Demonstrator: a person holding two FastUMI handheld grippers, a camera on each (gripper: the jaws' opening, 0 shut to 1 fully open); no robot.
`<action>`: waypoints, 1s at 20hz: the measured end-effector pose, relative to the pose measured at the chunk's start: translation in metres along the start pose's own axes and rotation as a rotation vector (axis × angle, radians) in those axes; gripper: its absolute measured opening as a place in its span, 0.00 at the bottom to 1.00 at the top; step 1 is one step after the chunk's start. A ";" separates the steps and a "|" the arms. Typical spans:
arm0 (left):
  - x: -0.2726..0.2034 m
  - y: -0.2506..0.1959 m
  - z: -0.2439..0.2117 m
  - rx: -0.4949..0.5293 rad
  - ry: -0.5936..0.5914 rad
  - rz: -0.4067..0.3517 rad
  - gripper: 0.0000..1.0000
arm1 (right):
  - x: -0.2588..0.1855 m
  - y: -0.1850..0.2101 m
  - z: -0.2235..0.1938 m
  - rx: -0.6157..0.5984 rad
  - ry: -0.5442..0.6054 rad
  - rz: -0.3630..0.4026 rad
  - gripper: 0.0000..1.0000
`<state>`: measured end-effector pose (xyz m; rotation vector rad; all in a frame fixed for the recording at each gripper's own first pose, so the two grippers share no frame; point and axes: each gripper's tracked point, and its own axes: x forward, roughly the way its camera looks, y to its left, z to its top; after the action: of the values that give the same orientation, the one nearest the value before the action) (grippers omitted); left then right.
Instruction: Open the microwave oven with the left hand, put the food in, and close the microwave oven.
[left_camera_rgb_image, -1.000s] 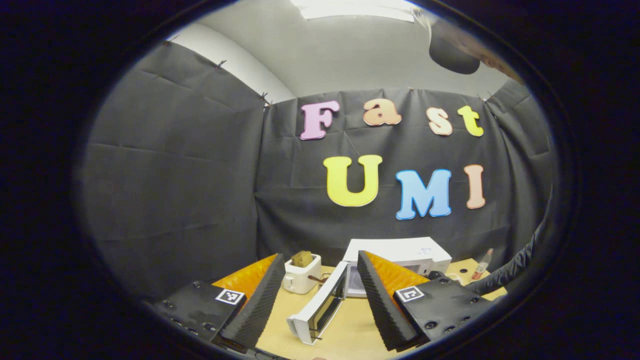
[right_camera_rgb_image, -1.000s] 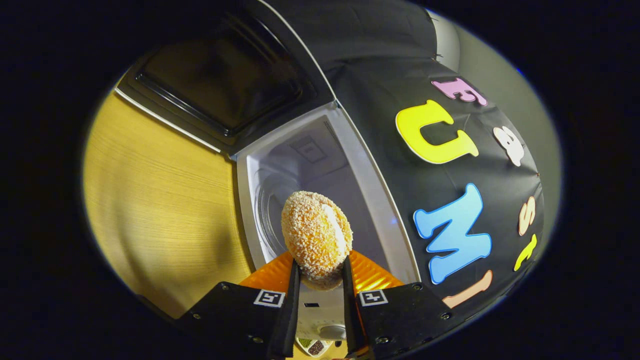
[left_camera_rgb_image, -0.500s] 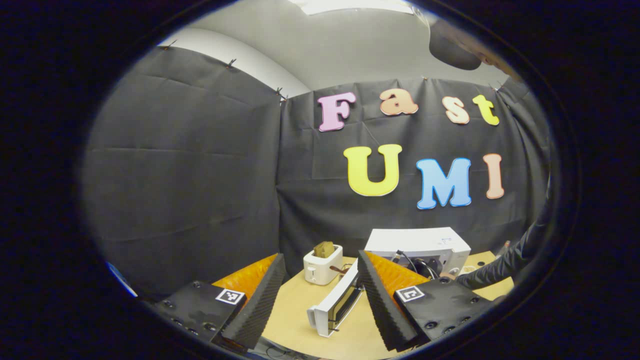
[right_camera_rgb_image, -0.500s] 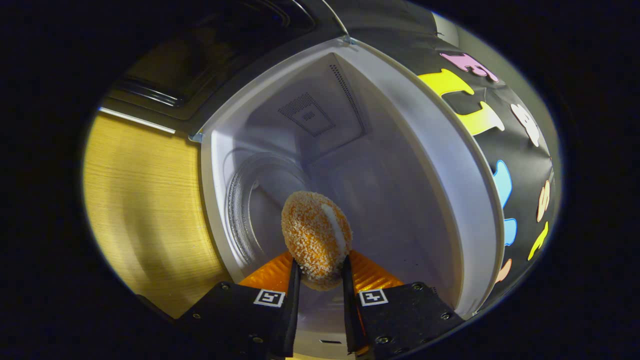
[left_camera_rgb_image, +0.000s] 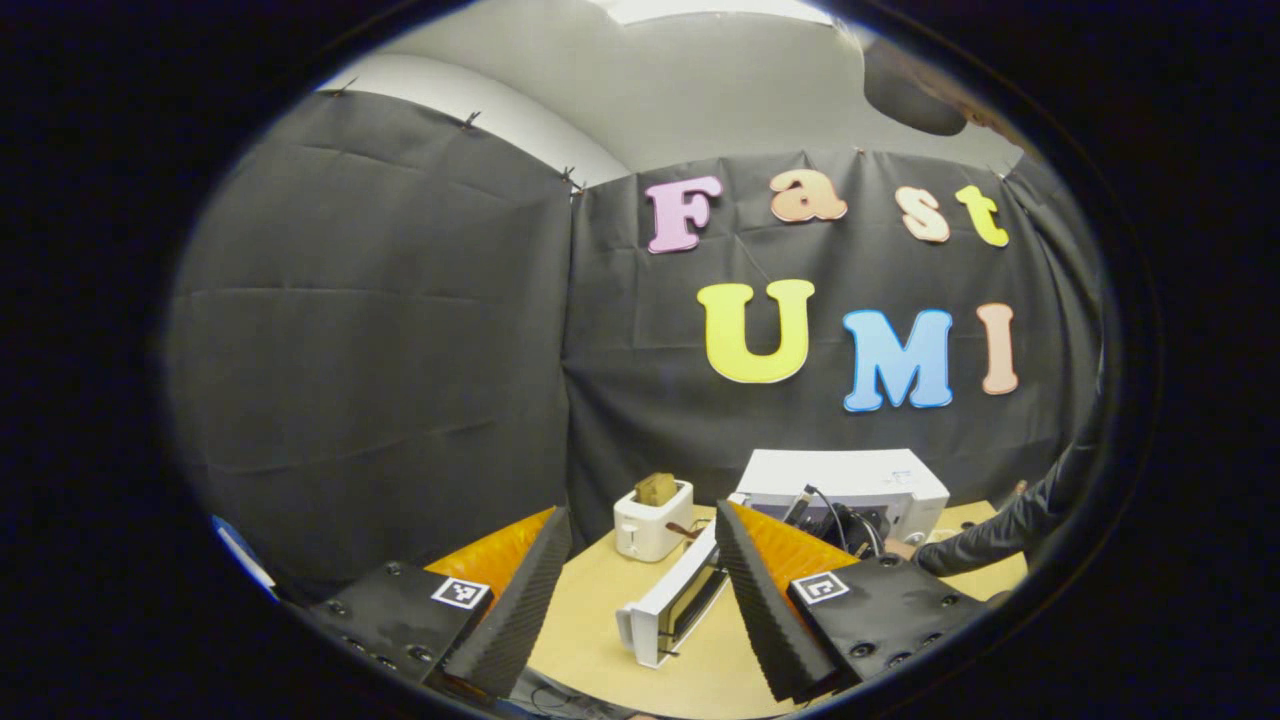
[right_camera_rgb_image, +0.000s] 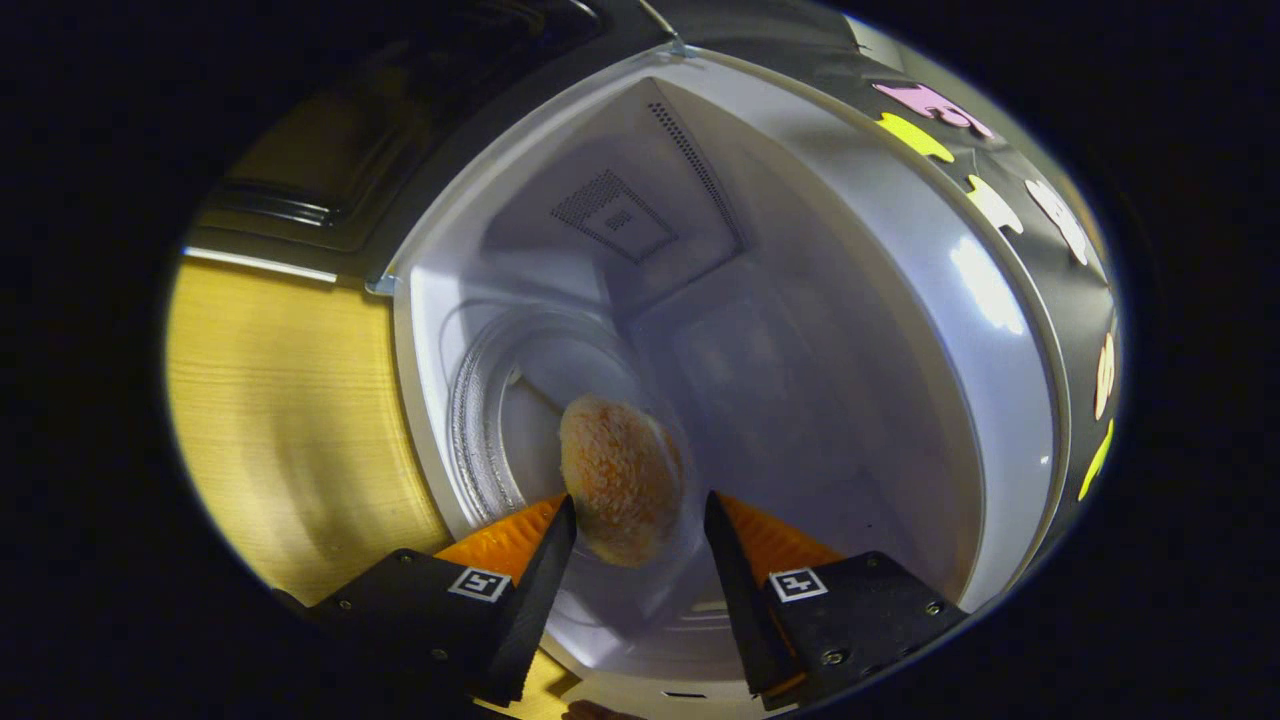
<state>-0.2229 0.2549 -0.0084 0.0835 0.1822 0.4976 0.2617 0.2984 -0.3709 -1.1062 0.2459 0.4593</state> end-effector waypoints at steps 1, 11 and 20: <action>0.000 -0.003 -0.001 -0.002 -0.004 -0.009 0.94 | -0.006 0.001 0.000 0.017 -0.007 0.015 0.83; 0.029 -0.063 -0.007 -0.028 -0.034 -0.170 0.94 | -0.125 0.015 -0.030 0.288 -0.067 0.141 0.88; 0.066 -0.115 -0.025 -0.096 -0.031 -0.313 0.94 | -0.238 -0.073 -0.059 0.724 -0.142 0.051 0.88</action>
<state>-0.1176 0.1867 -0.0576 -0.0312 0.1380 0.1925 0.0886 0.1632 -0.2400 -0.3591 0.2849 0.4410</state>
